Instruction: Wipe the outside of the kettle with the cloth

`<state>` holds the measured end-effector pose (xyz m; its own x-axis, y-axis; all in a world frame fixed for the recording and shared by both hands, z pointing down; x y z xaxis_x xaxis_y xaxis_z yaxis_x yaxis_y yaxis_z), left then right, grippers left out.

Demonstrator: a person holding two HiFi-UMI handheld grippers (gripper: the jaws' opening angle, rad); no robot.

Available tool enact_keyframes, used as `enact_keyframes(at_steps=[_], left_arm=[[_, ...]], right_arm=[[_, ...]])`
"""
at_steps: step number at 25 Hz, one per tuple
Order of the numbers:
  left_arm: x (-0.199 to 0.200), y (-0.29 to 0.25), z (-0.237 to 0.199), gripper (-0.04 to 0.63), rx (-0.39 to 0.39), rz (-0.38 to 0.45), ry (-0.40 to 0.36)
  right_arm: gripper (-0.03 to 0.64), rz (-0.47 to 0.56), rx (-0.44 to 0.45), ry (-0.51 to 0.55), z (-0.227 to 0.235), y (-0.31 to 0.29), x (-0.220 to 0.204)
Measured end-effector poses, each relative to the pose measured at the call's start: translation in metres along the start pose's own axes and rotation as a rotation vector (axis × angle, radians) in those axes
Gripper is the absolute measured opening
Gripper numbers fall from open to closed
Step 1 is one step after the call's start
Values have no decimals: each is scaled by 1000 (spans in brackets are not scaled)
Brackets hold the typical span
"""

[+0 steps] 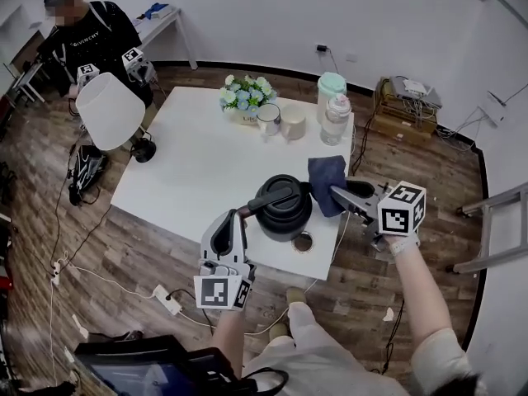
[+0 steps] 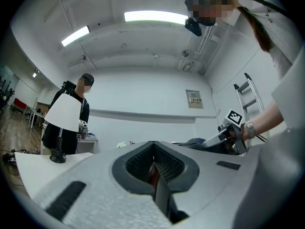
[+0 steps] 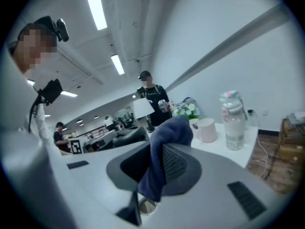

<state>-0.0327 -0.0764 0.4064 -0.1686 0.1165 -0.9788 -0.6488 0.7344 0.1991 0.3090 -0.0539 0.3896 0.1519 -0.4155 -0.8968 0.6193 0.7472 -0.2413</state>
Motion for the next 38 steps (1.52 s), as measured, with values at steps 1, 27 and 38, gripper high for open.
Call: enact_keyframes(at_steps=[1,27,38], left_arm=[[0,0,0,8,0,4,2],[-11,-16,-28,8,65,-2,-13],[-23,-13,-37,8,118,-39,12]], right_arm=[[55,-23,60,38,-2,-5,16],[55,-532,460,-161,93,-111,-64],[55,-562,595,254,62,-131,56]])
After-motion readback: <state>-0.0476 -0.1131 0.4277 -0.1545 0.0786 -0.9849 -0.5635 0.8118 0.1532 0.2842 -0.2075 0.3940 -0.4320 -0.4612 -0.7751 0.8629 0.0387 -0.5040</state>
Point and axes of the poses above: the fingertips, and each gripper's own axes: y backward along the fingers, z to its right, x out of its top, the point moved 10 cm from there along y, backward along the fingers, and after that the axes turned 2 degrees about z, right-handed, at the moved point
